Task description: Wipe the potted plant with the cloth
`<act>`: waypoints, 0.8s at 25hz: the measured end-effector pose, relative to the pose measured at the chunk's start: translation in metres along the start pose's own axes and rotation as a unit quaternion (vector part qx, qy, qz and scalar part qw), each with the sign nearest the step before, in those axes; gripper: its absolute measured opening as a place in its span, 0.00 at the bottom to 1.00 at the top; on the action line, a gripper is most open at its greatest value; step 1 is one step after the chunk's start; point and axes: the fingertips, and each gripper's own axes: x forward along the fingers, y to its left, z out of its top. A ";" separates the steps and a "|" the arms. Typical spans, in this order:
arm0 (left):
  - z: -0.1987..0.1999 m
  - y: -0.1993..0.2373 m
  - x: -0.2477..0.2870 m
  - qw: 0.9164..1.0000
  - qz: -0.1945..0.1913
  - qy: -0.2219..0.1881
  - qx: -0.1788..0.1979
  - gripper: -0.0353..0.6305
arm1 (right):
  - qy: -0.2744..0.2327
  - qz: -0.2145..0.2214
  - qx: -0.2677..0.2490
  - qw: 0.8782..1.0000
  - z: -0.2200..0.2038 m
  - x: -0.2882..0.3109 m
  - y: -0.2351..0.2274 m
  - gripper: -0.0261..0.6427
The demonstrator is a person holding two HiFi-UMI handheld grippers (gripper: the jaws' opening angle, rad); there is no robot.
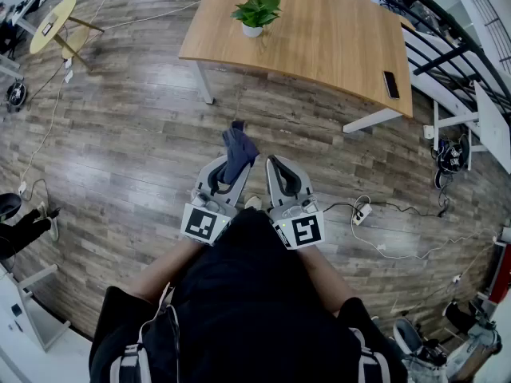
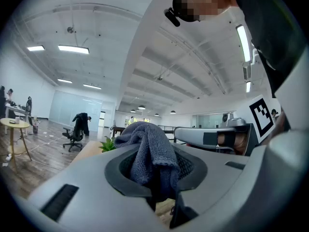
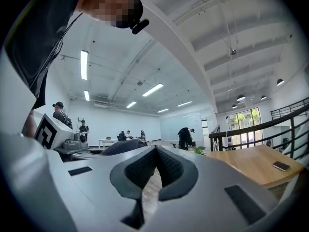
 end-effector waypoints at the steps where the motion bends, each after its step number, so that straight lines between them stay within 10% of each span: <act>1: -0.001 0.000 0.001 1.000 0.001 -0.001 0.000 0.22 | 0.000 0.001 0.001 1.000 -0.001 0.000 -0.002 0.06; 20: -0.024 0.035 0.017 0.997 0.071 0.007 -0.026 0.22 | 0.016 0.018 0.057 0.998 -0.034 -0.026 -0.049 0.06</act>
